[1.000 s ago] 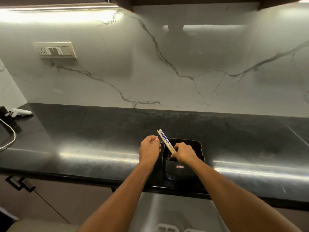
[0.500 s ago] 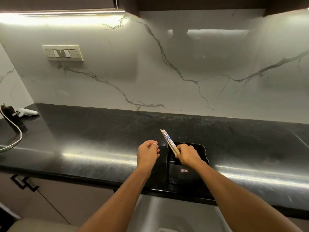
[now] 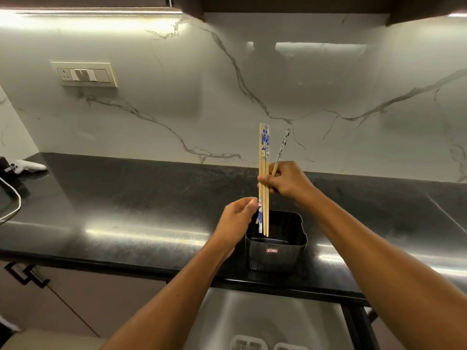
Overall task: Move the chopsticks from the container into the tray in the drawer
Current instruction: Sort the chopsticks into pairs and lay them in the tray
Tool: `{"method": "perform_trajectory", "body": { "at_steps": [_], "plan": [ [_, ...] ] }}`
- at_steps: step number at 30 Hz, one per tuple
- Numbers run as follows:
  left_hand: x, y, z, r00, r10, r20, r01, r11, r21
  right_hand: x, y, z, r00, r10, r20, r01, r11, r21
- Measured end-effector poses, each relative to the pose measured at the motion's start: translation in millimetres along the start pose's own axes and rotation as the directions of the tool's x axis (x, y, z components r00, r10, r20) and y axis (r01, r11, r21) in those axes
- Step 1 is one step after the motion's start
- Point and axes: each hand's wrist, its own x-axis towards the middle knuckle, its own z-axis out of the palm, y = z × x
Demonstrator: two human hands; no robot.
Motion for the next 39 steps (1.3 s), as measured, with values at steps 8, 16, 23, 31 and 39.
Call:
{"method": "perform_trajectory", "body": {
  "at_steps": [8,16,23,31,39],
  "plan": [
    [-16.5,-2.6,13.7,0.963,-0.192,0.19,0.224,0.96,-0.165,-21.8,7.3,3.6,0.941,0.266,0.21,-0.302,0.94,0.16],
    [-29.5,-13.0,12.3,0.927,-0.28,0.25,0.335,0.919,-0.21,-38.7,17.0,19.0,0.913,0.34,0.226,-0.378,0.913,0.152],
    [-35.9,-20.0,5.1,0.927,-0.281,0.247,0.348,0.89,-0.294,-41.5,16.5,17.9,0.964,0.258,0.069,-0.266,0.953,0.144],
    [-36.5,-19.6,-4.2,0.956,-0.265,0.128,0.294,0.876,-0.384,-37.7,18.4,4.6,0.945,0.071,-0.318,-0.036,0.993,0.115],
    [-30.3,-20.5,-12.2,0.965,-0.256,0.053,0.256,0.887,-0.383,-42.4,14.1,-1.9,0.967,0.168,-0.191,-0.136,0.976,0.169]
  ]
}}
